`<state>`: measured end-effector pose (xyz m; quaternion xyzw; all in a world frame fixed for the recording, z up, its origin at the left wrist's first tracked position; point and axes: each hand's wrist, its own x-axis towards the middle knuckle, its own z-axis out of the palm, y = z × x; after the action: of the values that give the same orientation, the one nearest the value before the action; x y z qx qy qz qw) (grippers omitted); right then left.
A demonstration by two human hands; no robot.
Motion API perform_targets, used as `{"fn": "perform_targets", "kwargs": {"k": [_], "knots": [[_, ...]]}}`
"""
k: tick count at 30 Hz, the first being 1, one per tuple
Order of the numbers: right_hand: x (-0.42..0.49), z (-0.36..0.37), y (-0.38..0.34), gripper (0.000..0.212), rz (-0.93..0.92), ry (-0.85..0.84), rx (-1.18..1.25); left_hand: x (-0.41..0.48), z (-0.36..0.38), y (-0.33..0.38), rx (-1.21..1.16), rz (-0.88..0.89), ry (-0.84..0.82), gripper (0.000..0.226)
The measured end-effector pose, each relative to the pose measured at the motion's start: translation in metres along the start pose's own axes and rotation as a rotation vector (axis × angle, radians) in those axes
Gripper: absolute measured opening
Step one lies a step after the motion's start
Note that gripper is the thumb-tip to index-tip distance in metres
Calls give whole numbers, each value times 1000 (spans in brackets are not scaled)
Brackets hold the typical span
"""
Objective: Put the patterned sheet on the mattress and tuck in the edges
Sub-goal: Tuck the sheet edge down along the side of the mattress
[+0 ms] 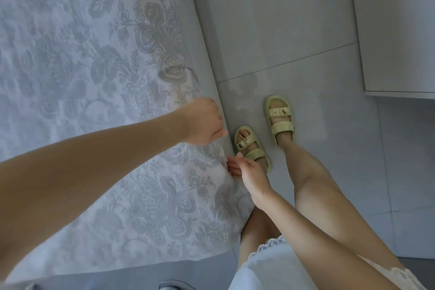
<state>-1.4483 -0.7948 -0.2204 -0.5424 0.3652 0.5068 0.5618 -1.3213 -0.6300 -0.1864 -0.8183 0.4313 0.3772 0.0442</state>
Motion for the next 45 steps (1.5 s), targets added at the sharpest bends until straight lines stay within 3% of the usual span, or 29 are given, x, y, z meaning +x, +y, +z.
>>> {"fn": "perform_targets", "kwargs": {"k": [2,8,13,19,25,27,30,31,35,39,41,43,45], "knots": [[-6,-6,2,34,-21,22,-1,1,7,15,15,-33,-141,57],[-14,-19,3,31,-25,-84,-53,10,10,29,80,-99,-270,54],[-17,-18,16,29,-41,-192,115,26,9,42,182,-141,-415,54],[-6,18,23,48,56,-431,248,20,-1,40,258,-89,-423,49],[32,52,27,78,197,-563,164,9,-6,39,158,-181,-335,50],[39,46,38,78,241,-526,159,8,-3,35,117,-193,-269,57],[37,28,61,74,251,-513,238,6,12,36,106,-92,-22,73],[34,23,72,76,270,-496,249,5,17,40,102,-60,-23,74],[15,8,97,82,303,-319,243,2,36,67,125,-34,-194,65],[-13,-4,107,64,74,-98,101,16,35,80,252,-105,-377,57],[-23,-3,104,56,35,-142,48,26,34,89,274,-144,-474,49],[-24,1,98,63,66,-183,3,29,33,92,259,-189,-478,50],[-23,6,88,83,-8,-111,-192,20,30,90,158,-234,-362,58]]}}
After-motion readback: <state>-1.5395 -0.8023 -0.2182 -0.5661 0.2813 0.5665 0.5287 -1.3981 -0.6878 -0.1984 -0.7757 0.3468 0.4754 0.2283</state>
